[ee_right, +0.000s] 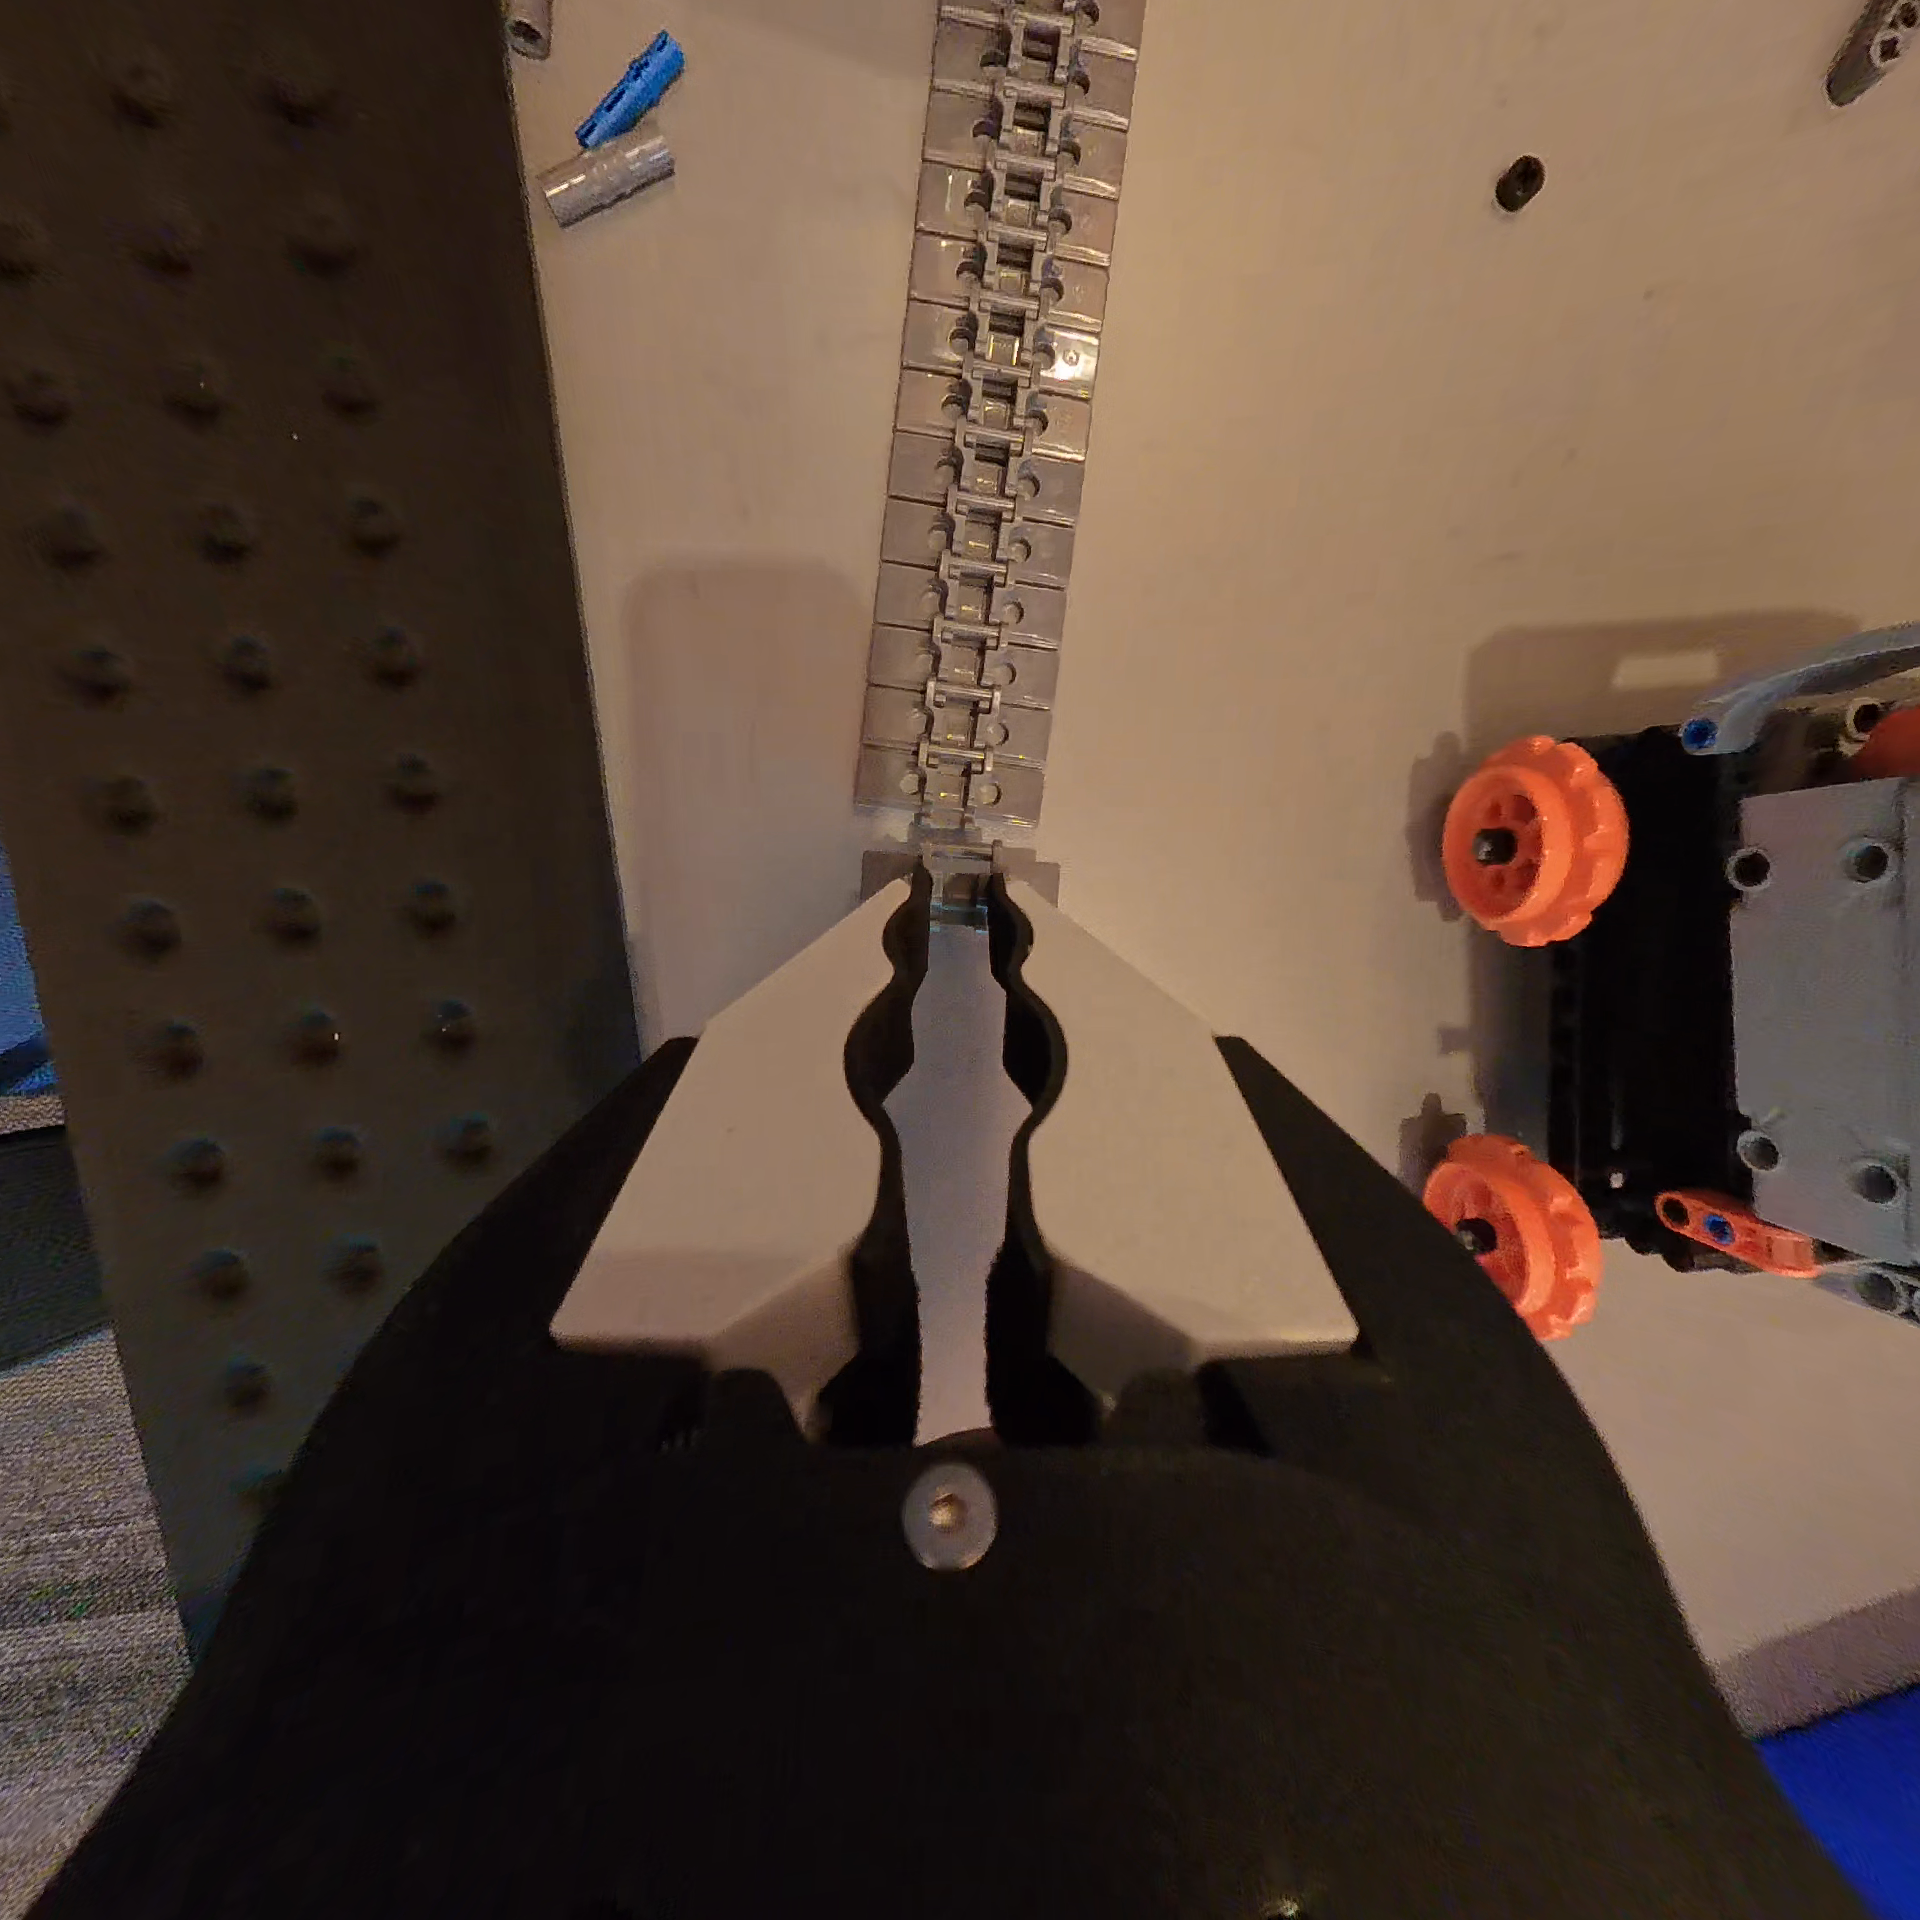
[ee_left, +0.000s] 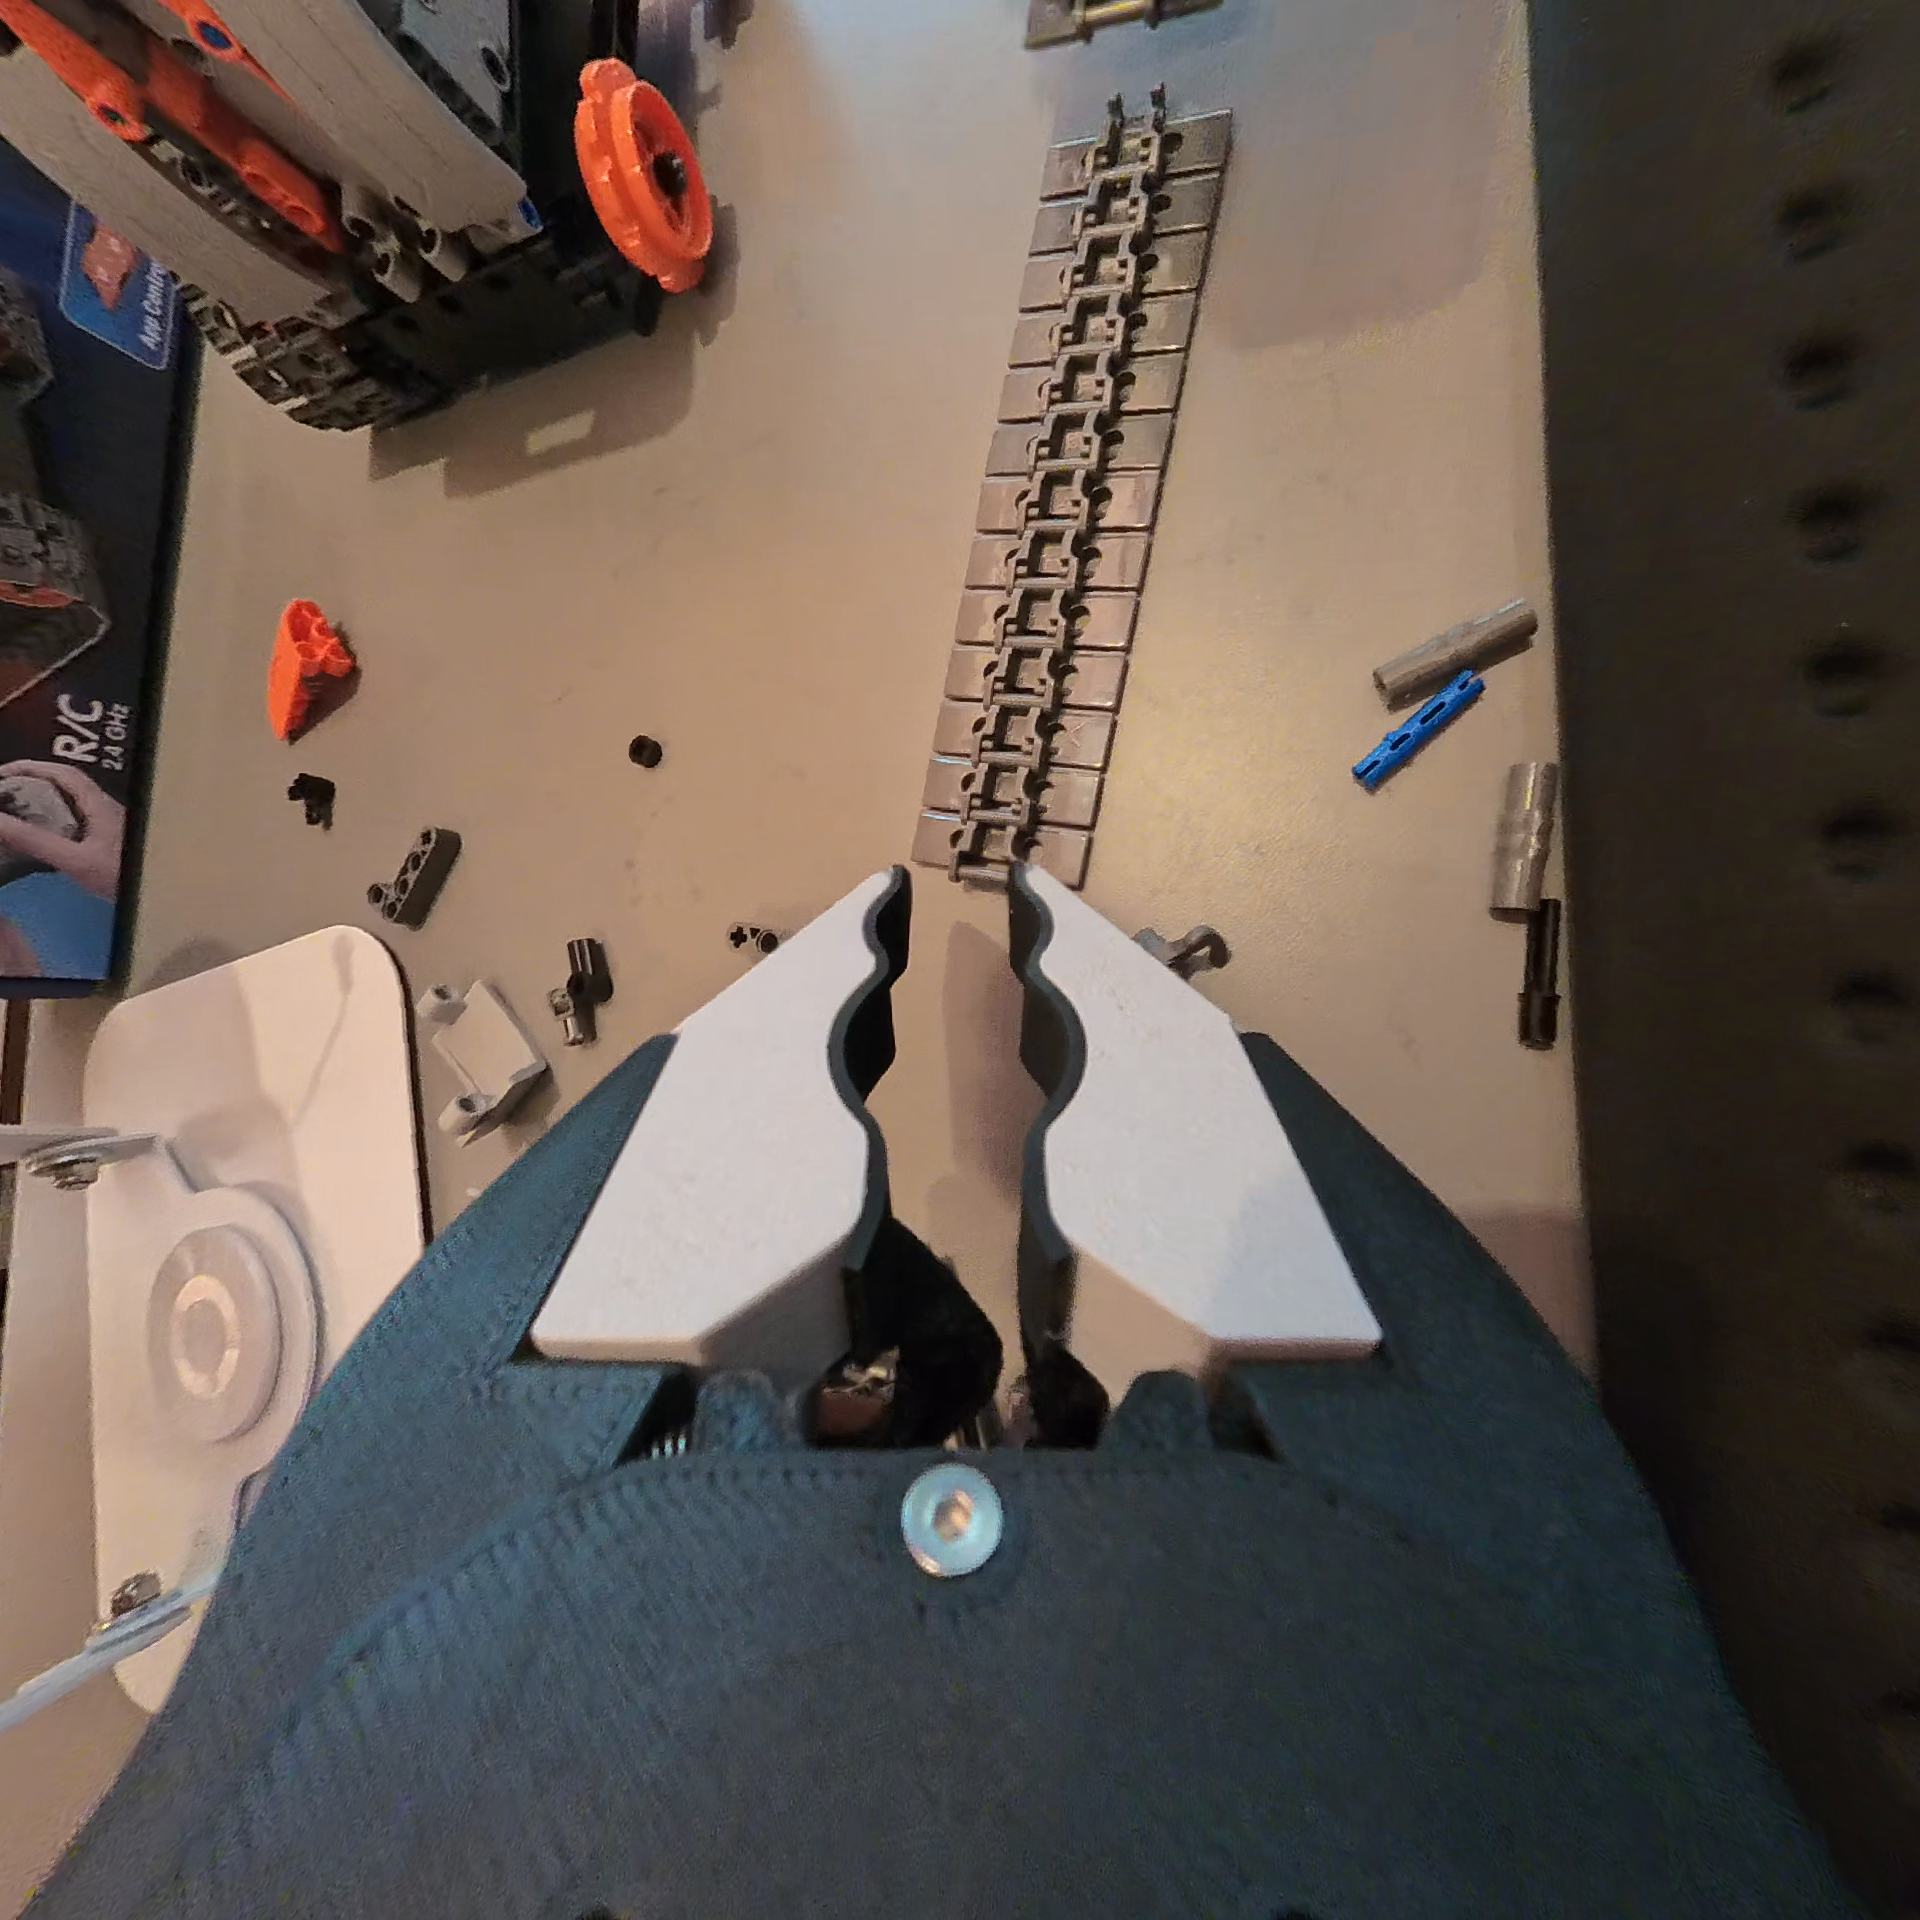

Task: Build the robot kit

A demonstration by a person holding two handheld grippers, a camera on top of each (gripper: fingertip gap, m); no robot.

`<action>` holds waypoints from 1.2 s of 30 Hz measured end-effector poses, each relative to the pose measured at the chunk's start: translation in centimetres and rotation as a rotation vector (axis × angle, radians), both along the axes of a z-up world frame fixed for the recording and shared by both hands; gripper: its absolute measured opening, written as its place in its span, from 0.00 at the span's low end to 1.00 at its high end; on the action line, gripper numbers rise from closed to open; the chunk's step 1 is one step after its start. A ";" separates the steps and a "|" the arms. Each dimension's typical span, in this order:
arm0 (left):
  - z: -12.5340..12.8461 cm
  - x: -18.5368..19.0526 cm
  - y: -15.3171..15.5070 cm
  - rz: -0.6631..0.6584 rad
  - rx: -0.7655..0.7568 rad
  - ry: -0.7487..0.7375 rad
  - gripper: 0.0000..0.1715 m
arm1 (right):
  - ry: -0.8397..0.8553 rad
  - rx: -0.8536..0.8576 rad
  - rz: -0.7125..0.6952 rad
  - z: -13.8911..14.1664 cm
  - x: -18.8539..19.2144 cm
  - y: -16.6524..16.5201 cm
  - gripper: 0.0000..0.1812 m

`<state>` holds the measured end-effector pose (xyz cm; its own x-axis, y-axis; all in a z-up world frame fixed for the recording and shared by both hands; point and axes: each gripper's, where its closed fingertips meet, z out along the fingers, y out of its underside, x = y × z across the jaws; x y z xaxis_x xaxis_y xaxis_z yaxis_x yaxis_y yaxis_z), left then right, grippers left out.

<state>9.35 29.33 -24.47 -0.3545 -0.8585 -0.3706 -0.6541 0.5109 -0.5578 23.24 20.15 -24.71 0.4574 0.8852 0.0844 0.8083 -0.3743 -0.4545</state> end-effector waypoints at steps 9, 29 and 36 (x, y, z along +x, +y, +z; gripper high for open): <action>-0.9 0.0 -0.4 -0.012 -0.024 0.034 0.10 | 0.043 -0.043 -0.030 -0.7 -0.7 0.0 0.05; -1.2 0.0 -0.6 -0.016 -0.035 0.046 0.09 | -0.012 -0.087 -0.039 -0.8 -1.0 0.5 0.05; -1.2 0.0 -0.7 -0.018 -0.037 0.047 0.08 | -0.036 -0.126 -0.033 -0.9 -1.0 0.3 0.05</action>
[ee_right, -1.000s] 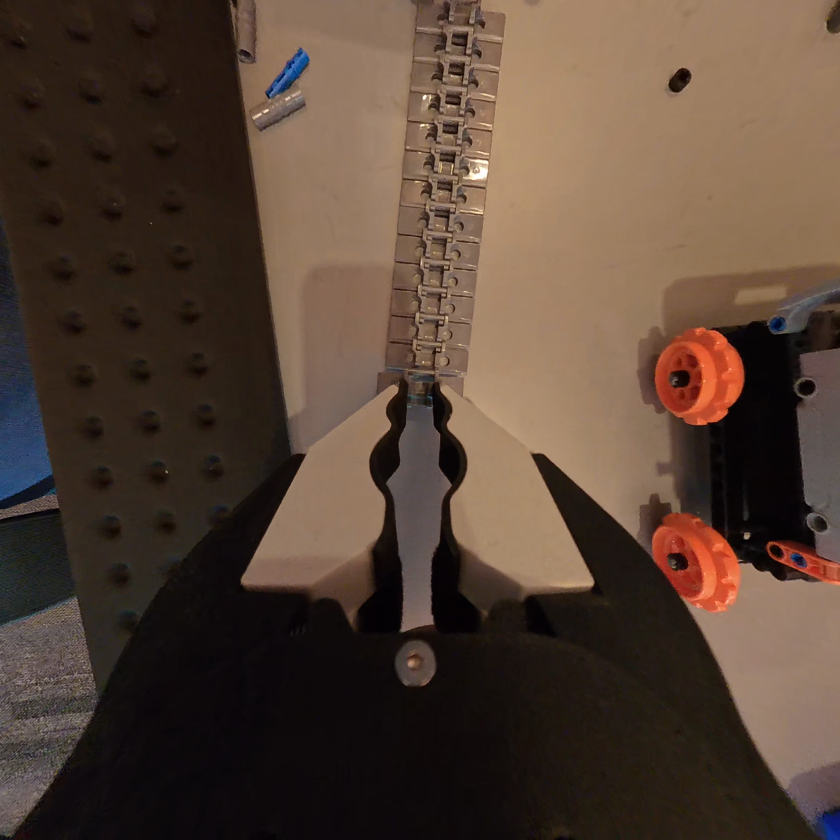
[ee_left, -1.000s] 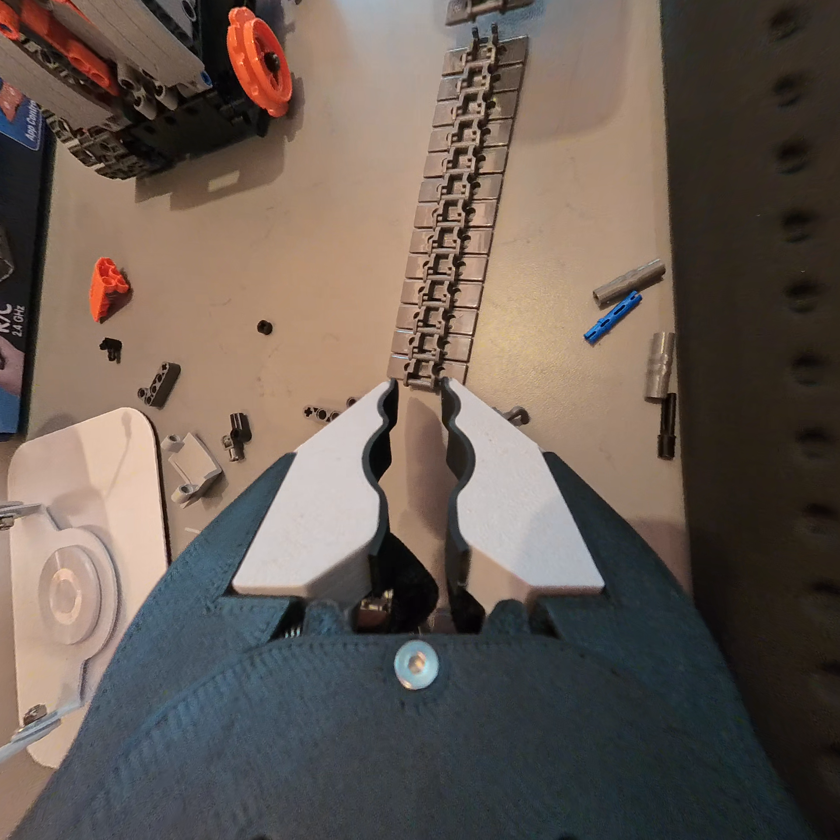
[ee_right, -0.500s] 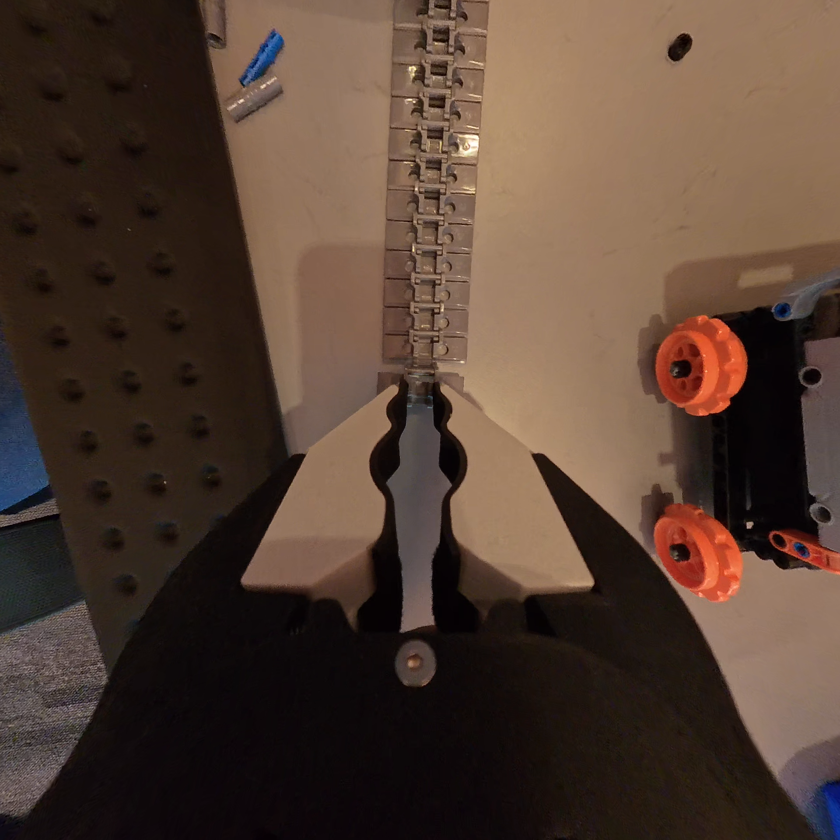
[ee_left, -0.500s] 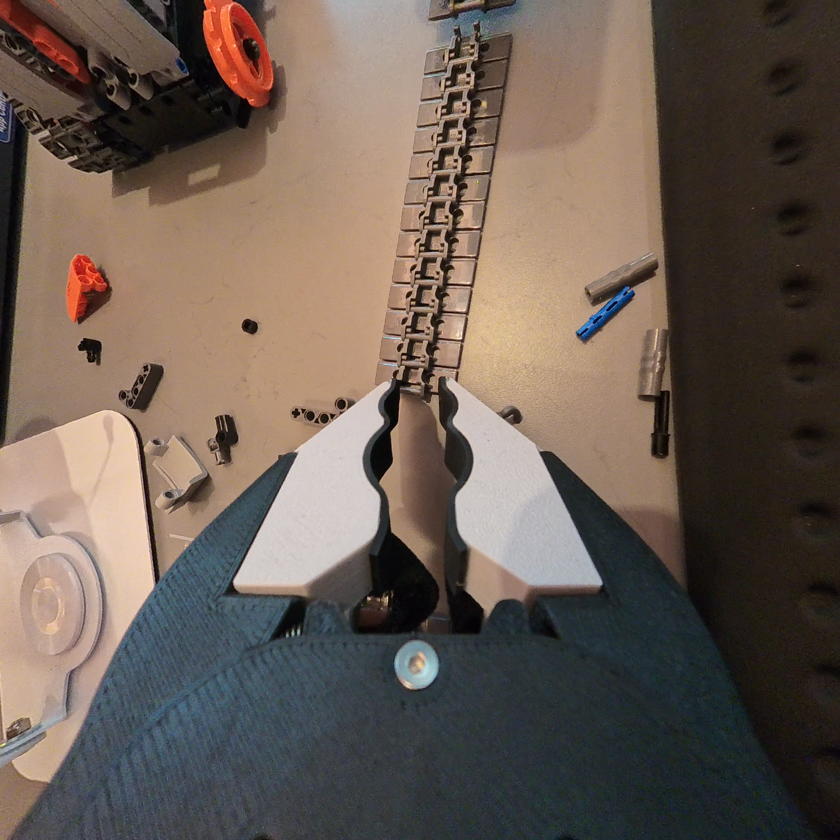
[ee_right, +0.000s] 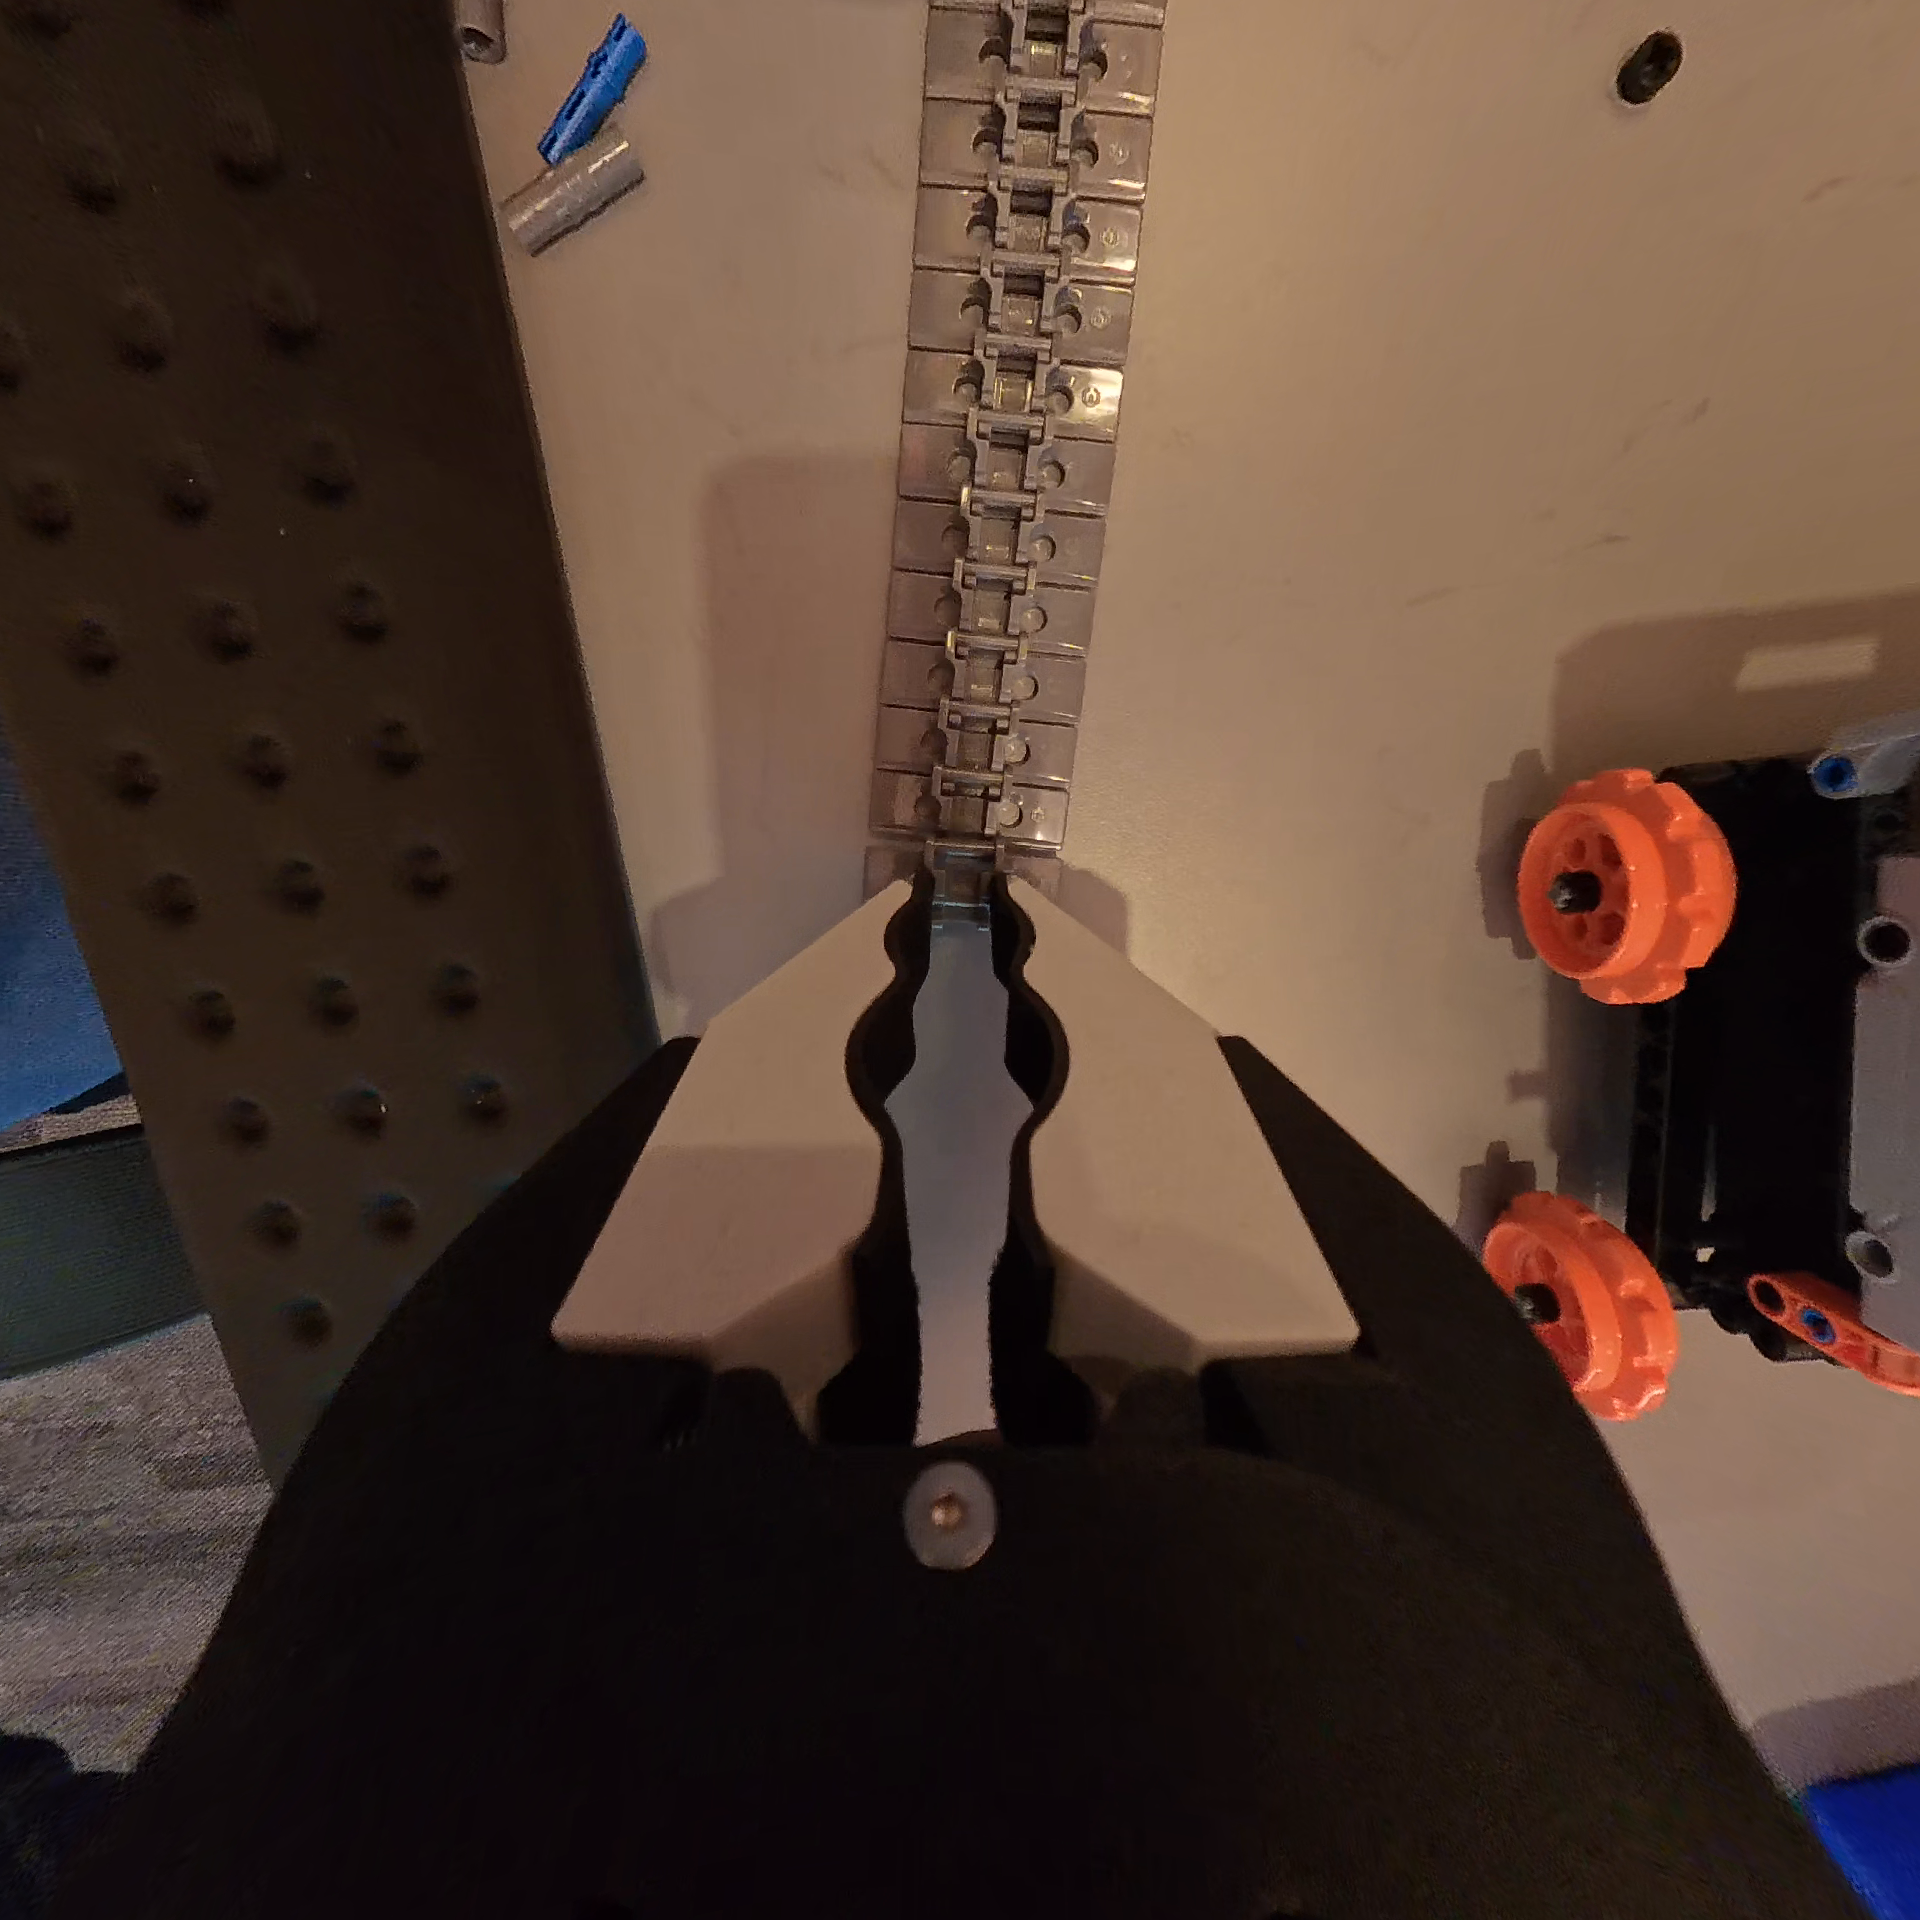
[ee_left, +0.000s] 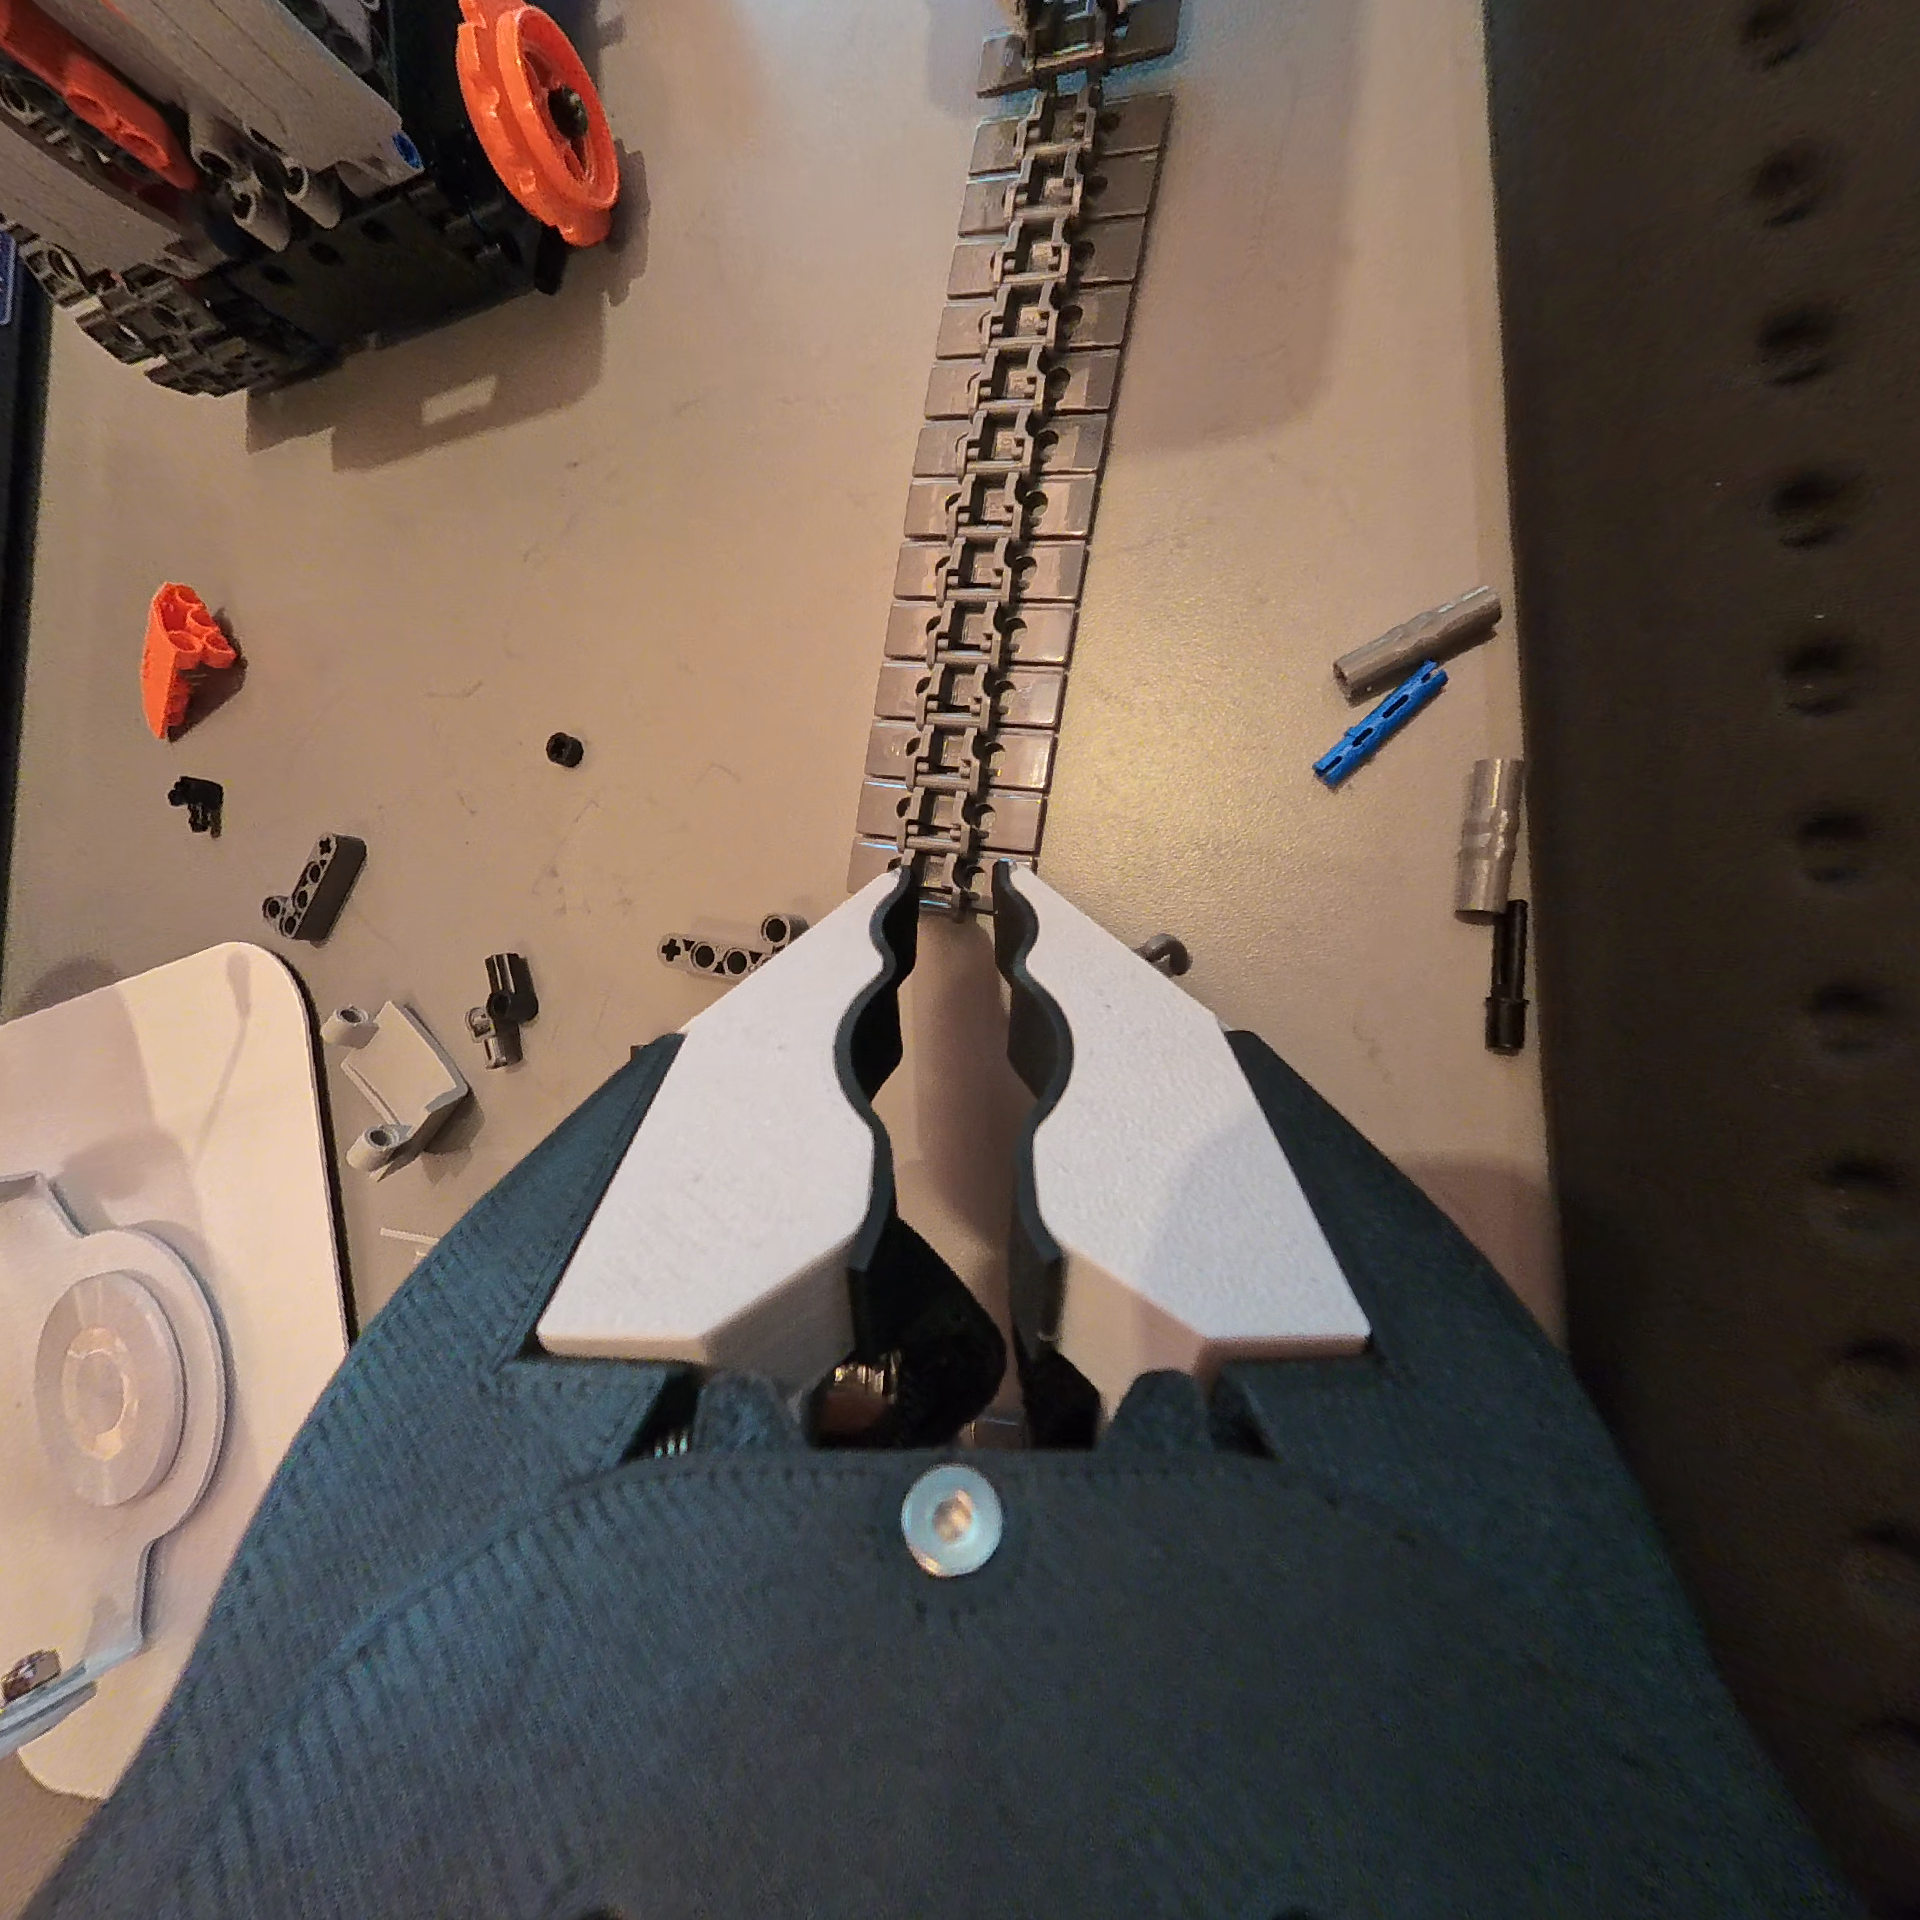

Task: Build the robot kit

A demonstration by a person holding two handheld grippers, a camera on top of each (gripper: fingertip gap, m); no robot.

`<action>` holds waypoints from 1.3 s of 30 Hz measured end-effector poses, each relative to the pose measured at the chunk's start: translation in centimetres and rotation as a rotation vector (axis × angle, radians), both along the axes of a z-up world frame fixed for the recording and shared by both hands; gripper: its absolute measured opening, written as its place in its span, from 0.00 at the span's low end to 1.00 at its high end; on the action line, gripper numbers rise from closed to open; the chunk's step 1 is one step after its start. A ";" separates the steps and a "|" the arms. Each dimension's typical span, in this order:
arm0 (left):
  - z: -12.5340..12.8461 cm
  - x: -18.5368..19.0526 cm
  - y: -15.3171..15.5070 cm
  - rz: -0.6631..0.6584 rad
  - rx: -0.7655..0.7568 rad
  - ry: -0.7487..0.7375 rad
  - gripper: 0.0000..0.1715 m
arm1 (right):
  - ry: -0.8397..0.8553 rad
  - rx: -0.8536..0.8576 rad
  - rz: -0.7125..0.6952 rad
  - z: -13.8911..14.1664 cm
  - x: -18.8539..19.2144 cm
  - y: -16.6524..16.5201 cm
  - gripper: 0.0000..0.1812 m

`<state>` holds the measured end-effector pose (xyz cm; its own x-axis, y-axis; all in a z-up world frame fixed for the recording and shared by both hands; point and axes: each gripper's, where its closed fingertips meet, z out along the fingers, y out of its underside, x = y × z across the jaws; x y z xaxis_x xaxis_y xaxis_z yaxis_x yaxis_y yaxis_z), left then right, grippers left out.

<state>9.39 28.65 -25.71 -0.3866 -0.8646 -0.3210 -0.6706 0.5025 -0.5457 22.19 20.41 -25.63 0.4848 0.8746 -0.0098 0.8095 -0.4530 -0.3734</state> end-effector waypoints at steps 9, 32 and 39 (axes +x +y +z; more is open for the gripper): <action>0.0 0.0 -0.1 0.000 0.000 0.002 0.07 | -0.084 -0.058 0.015 -0.3 0.0 -0.2 0.06; 0.0 0.0 -0.1 0.006 -0.004 0.006 0.07 | 0.065 0.123 -0.048 0.0 -0.8 0.4 0.00; -0.1 0.0 -0.1 0.014 -0.006 0.008 0.07 | -0.017 0.021 -0.041 -0.2 -0.9 0.3 0.00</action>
